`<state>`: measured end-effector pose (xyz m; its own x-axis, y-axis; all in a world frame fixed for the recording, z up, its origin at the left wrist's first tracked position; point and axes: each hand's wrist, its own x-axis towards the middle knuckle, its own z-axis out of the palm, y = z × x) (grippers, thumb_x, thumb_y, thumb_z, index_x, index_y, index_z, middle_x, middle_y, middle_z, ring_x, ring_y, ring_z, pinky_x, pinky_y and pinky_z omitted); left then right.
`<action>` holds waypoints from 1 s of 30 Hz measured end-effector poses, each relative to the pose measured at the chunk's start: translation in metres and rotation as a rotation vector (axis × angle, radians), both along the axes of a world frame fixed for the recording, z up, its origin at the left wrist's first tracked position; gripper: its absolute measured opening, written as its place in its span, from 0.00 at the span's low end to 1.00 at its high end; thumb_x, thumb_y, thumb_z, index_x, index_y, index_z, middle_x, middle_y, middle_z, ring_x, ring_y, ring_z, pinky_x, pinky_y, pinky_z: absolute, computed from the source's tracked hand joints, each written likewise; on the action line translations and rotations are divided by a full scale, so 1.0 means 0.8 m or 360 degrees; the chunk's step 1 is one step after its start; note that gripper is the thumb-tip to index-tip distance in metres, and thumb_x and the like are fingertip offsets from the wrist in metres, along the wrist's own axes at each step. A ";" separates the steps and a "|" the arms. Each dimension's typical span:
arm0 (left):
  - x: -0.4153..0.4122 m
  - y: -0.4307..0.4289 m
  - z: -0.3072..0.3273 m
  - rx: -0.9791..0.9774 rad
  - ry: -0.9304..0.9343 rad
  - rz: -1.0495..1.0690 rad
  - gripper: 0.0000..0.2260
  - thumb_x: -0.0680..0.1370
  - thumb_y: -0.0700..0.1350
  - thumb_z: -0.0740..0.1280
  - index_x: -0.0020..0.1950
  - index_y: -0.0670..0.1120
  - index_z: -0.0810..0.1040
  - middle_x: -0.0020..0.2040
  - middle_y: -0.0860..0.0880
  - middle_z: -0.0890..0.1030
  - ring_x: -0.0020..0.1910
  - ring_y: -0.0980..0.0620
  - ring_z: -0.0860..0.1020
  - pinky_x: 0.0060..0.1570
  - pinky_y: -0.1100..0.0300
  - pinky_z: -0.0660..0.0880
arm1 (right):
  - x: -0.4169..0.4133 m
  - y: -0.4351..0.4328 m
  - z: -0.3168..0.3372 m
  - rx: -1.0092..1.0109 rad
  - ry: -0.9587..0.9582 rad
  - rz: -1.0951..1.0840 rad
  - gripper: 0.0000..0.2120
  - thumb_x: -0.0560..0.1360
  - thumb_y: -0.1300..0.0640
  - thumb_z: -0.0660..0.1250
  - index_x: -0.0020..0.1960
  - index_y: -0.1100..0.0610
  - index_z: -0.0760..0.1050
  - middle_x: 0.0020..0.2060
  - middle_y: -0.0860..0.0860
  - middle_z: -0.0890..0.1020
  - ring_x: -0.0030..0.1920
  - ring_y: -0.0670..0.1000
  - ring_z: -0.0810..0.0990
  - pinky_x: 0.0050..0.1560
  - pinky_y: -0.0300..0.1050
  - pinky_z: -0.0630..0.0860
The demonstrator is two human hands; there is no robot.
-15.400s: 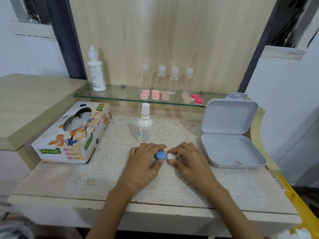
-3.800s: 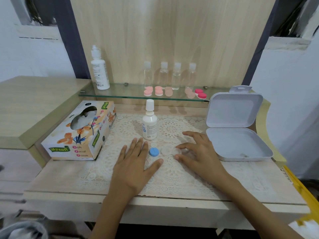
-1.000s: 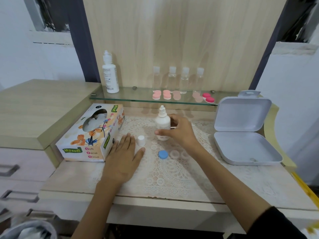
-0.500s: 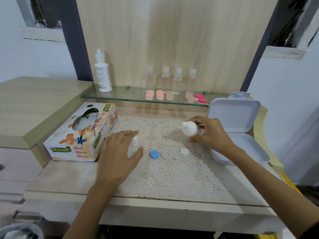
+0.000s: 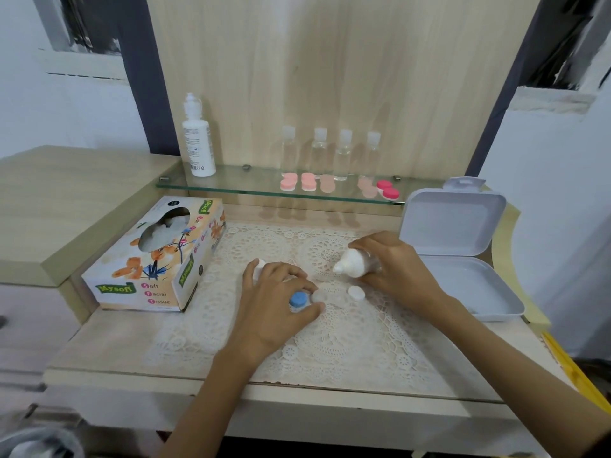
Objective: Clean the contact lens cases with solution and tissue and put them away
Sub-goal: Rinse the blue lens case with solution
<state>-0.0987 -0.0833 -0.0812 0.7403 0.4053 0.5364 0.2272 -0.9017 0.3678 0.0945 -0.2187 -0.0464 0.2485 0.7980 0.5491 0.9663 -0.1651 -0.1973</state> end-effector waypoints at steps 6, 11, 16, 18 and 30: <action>0.001 0.000 -0.002 -0.0012 -0.0024 0.0000 0.21 0.67 0.70 0.57 0.48 0.60 0.80 0.52 0.63 0.72 0.60 0.64 0.67 0.72 0.52 0.41 | -0.006 0.008 0.000 0.0037 -0.0392 0.0073 0.20 0.63 0.60 0.79 0.53 0.59 0.80 0.48 0.54 0.82 0.49 0.57 0.79 0.37 0.51 0.78; 0.001 0.001 -0.004 -0.0030 -0.0025 -0.0009 0.22 0.67 0.70 0.56 0.49 0.60 0.80 0.52 0.63 0.71 0.59 0.64 0.67 0.72 0.48 0.42 | -0.002 0.015 -0.004 0.0052 -0.0616 0.0139 0.19 0.63 0.61 0.78 0.52 0.61 0.79 0.47 0.56 0.81 0.49 0.58 0.78 0.44 0.54 0.76; 0.002 0.001 -0.004 -0.0052 -0.0063 -0.0045 0.21 0.67 0.68 0.57 0.49 0.59 0.81 0.51 0.62 0.72 0.57 0.67 0.67 0.72 0.46 0.40 | -0.002 0.018 0.000 0.0090 -0.0763 0.0173 0.17 0.63 0.65 0.77 0.51 0.61 0.79 0.46 0.55 0.80 0.49 0.58 0.77 0.47 0.52 0.74; 0.002 0.002 -0.003 -0.0050 -0.0091 -0.0057 0.21 0.67 0.68 0.58 0.48 0.58 0.81 0.50 0.61 0.73 0.56 0.66 0.69 0.72 0.47 0.39 | 0.000 0.020 0.001 0.0102 -0.0835 0.0180 0.18 0.62 0.67 0.76 0.51 0.61 0.79 0.45 0.54 0.80 0.48 0.57 0.77 0.47 0.52 0.74; 0.001 0.002 -0.003 -0.0029 -0.0124 -0.0054 0.19 0.68 0.67 0.60 0.46 0.58 0.82 0.49 0.60 0.74 0.54 0.65 0.70 0.73 0.47 0.39 | -0.002 0.022 0.008 0.0185 -0.0919 0.0209 0.16 0.69 0.67 0.54 0.47 0.61 0.79 0.41 0.53 0.80 0.45 0.55 0.73 0.44 0.52 0.73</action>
